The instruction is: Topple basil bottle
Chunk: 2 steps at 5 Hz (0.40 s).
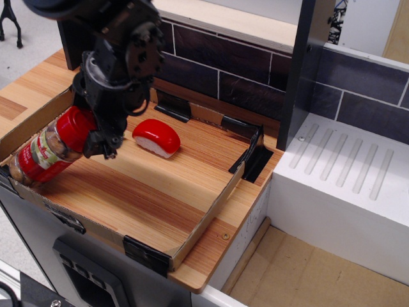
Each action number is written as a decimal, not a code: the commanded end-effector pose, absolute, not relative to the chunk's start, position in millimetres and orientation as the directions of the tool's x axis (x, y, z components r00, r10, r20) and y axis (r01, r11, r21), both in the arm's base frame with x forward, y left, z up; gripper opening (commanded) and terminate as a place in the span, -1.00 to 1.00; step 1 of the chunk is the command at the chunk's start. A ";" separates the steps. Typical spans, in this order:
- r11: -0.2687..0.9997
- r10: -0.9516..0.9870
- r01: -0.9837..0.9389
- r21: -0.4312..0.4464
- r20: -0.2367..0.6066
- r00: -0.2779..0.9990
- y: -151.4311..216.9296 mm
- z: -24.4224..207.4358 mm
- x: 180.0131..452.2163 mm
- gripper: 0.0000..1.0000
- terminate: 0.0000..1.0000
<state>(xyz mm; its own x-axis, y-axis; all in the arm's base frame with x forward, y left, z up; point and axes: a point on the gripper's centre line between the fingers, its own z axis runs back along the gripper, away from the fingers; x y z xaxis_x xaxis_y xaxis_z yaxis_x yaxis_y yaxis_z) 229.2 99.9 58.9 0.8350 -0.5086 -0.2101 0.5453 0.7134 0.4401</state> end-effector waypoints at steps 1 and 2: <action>0.722 -0.535 0.567 0.397 -0.199 0.821 76.2 49.3 230.9 -1.00 -1.00; 0.741 -0.589 0.593 0.314 -0.119 0.799 66.3 42.6 229.3 -1.00 -1.00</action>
